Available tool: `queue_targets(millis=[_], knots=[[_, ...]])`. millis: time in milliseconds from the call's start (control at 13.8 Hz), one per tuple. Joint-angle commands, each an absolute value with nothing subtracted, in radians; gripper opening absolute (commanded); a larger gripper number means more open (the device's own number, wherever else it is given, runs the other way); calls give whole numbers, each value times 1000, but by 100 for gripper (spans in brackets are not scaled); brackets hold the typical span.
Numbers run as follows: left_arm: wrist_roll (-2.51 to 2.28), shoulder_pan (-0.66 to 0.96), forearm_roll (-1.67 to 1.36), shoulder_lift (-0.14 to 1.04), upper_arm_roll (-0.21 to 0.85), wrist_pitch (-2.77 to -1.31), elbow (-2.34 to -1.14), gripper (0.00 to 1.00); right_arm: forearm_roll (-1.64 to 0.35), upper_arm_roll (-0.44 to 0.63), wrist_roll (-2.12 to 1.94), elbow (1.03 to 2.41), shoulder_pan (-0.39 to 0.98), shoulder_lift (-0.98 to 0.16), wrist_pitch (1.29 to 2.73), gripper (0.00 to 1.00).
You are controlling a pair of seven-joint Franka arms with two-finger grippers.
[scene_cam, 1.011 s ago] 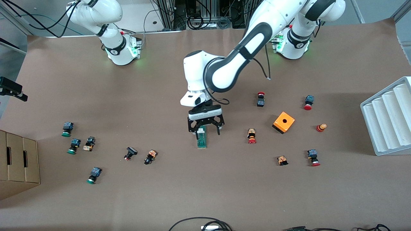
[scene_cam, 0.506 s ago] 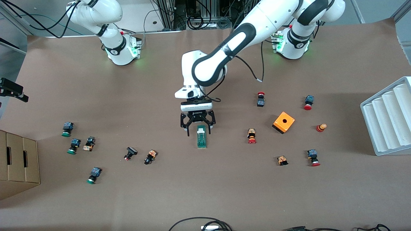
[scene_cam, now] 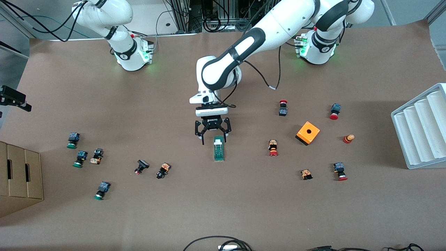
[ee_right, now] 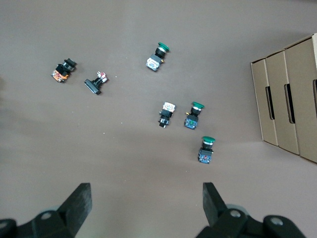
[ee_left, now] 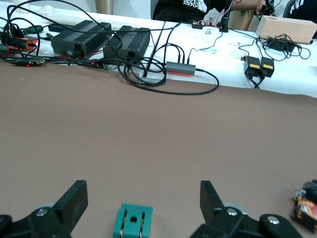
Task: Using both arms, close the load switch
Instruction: 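Close the left gripper on the green switch and lift it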
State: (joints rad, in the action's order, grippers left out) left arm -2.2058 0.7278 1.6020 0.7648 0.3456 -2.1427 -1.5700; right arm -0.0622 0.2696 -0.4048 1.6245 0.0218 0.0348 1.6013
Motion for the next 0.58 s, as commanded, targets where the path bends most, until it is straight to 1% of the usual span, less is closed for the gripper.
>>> queue_targets(millis=[0,289,506], knots=[[-2243,747,1629,773,347,-2085,-1595,100,-34,270,-416,1618,25,29,1612,100],[-2342,784,1673,788,347,-2022,-1618,100,-34,270,-416,1618,26,23,1611,100],[-2445,790,1771,857,353,-1948,-1609,100,-34,270,-416,1618,26,23,1611,100]])
